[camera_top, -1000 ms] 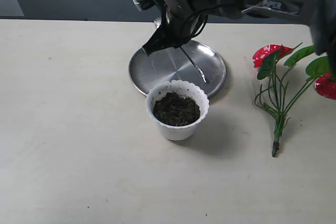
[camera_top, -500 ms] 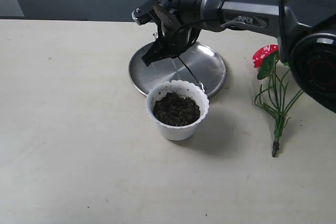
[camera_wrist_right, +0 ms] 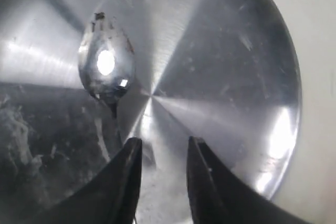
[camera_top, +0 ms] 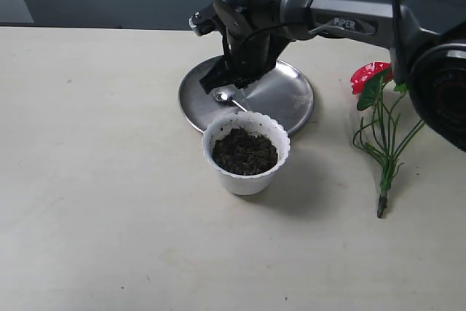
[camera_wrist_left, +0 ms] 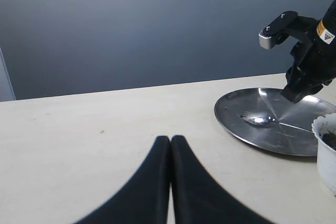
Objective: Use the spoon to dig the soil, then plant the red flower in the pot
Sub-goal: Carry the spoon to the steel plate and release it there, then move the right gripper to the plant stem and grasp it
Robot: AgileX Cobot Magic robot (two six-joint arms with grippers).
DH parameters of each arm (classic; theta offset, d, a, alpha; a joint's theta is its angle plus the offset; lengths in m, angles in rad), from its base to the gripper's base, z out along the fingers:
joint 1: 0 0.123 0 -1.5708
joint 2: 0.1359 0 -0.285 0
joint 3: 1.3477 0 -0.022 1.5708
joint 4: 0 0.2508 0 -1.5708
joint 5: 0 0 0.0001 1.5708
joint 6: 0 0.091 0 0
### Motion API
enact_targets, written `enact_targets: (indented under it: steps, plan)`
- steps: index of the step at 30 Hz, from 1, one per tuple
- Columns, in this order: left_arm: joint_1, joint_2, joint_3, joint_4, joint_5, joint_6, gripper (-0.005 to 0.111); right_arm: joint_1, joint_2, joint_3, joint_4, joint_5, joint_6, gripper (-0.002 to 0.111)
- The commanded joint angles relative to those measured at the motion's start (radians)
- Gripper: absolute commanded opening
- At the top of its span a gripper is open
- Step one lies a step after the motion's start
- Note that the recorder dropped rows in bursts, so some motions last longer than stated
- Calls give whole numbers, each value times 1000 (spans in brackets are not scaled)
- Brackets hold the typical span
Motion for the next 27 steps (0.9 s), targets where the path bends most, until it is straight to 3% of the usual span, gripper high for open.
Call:
enact_targets:
  steps: [1, 5, 13, 19, 27]
  plan:
    - [-7, -5, 2, 4, -13, 0, 1, -5, -101, -8, -13, 143, 90, 31]
    - [-7, -5, 2, 4, -13, 0, 1, -5, -210, -8, -18, 329, 117, 31]
    - [-7, -5, 2, 4, -13, 0, 1, 20, -512, 106, 9, 329, 220, 30]
    - [-7, -5, 2, 4, -13, 0, 1, 50, -753, 364, 9, 329, 355, 30]
    - [-7, -5, 2, 4, -13, 0, 1, 53, -953, 843, 0, 291, 552, 30]
